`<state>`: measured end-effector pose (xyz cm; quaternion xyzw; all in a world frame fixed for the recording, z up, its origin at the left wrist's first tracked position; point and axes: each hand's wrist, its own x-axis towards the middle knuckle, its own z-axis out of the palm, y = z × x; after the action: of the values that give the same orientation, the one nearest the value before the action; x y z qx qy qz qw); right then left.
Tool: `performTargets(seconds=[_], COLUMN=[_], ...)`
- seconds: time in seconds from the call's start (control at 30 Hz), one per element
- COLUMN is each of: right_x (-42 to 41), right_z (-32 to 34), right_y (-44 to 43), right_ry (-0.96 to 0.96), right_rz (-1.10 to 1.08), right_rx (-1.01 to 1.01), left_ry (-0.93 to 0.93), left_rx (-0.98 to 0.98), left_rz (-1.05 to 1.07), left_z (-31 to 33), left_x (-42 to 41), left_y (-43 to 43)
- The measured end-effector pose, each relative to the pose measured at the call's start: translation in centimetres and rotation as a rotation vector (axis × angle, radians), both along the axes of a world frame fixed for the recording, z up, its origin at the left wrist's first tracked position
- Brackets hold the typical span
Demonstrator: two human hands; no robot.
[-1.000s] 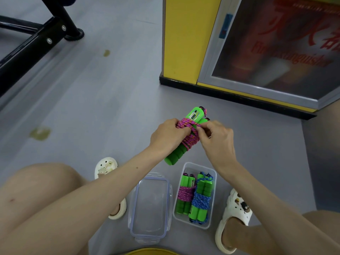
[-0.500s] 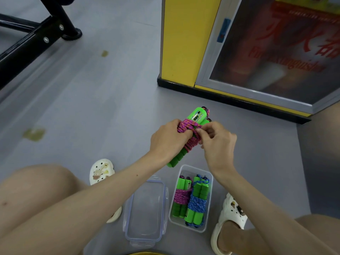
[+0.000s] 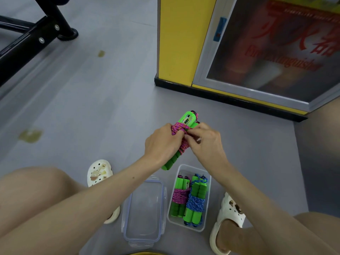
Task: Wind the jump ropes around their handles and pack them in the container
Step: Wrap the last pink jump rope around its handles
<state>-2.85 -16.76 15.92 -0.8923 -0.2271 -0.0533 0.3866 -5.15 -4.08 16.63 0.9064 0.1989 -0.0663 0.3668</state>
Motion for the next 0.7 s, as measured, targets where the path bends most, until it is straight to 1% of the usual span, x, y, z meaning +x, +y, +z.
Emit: performTargets(seconds=[0.1, 0.2, 0.27, 0.4, 0.5, 0.57, 0.63, 0.7], right_x=[0.1, -0.3, -0.6, -0.9, -1.0, -0.9, -0.6, -0.3], right_z=[-0.2, -0.9, -0.9, -0.5, -0.2, -0.1, -0.2, -0.5], right_y=[-0.2, -0.1, 0.0, 0.3, 0.5, 0.5, 0.4, 0.4], right_ry=[0.035, 0.069, 0.072, 0.042, 0.053, 0.090, 0.133, 0.150], right_rz=[0.028, 0.008, -0.004, -0.057, -0.110, -0.124, -0.099, -0.036], right_rx=[-0.079, -0.133, -0.171, -0.329, -0.295, -0.249, -0.245, -0.297], left_ry=[0.029, 0.052, 0.063, 0.014, -0.027, -0.022, 0.003, 0.030], left_rx=[0.006, 0.046, 0.036, 0.061, 0.100, 0.109, 0.109, 0.097], left_rz=[-0.012, -0.036, -0.033, -0.033, -0.051, -0.058, -0.056, -0.048], left_z=[-0.2, -0.5, -0.6, -0.6, -0.4, -0.4, -0.6, -0.8], left_x=[-0.3, -0.5, -0.6, -0.4, -0.1, -0.2, -0.3, -0.5], left_y=[-0.2, -0.3, -0.5, -0.6, -0.6, -0.8, -0.9, -0.8])
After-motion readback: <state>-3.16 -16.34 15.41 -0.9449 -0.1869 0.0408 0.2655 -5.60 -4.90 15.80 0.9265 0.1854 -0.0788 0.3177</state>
